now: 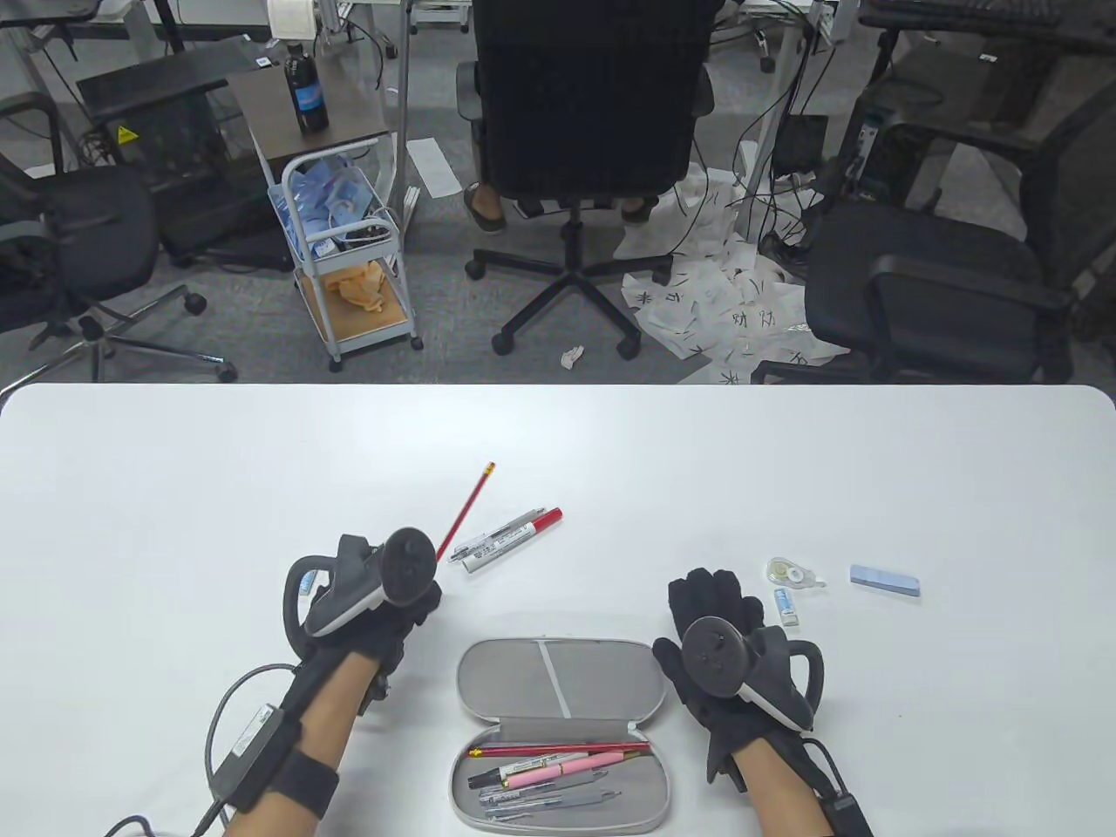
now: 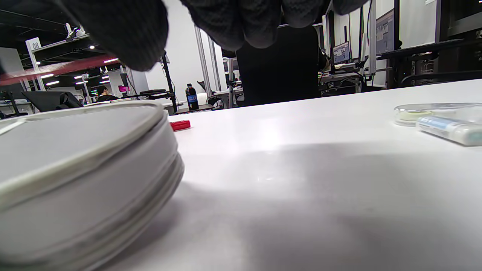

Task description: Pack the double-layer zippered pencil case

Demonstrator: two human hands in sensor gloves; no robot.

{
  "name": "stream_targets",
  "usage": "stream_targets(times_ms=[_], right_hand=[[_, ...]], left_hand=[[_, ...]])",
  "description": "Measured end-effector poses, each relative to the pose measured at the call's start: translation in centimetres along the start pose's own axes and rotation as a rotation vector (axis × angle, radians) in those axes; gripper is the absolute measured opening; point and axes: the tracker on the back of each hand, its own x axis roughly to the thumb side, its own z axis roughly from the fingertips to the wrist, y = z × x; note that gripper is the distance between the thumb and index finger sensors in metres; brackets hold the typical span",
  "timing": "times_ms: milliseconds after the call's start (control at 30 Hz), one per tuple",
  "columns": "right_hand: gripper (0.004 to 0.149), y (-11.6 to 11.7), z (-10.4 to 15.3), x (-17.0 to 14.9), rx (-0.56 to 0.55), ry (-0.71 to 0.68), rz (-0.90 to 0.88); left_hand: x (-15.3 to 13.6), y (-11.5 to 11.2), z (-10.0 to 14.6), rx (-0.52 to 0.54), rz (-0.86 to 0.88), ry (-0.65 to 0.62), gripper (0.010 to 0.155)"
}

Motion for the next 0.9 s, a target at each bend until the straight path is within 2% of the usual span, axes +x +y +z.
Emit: stream_targets(times_ms=[100, 133, 167, 233, 400, 533, 767, 900], right_hand=[[0.069, 0.0, 0.0, 0.0, 0.001, 0.005, 0.0], [0.069, -0.1, 0.0, 0.0, -0.007, 0.026, 0.008], [0.069, -0.1, -0.1, 0.1, -0.012, 0.033, 0.011], [0.069, 0.2, -0.2, 0.2, -0.003, 0.027, 0.027], [0.069, 0.3, -0.1, 0.5, 0.003, 0.018, 0.057], [0.069, 0.4, -0.1, 0.4, 0.01, 0.016, 0.041], [0.069, 0.4, -0.2, 0.4, 0.021, 0.015, 0.029], [0.069, 0.3, -0.2, 0.4, 0.019, 0.014, 0.041]], left_hand=[[3.8, -0.3, 3.8, 0.028, -0.066, -0.322, 0.043], [5.2, -0.9, 4.7, 0.009, -0.118, -0.501, 0.042], [6.6, -1.5, 5.4, -0.038, -0.177, -0.59, 0.042], [8.9, -2.8, 6.6, -0.095, -0.262, -0.649, 0.04], [11.4, -5.7, 7.2, -0.205, -0.266, -0.719, 0.04], [11.7, -7.1, 7.1, -0.269, -0.286, -0.726, 0.041], [11.3, -7.2, 7.1, -0.318, -0.278, -0.704, 0.043], [10.9, -6.2, 6.6, -0.313, -0.205, -0.68, 0.049]])
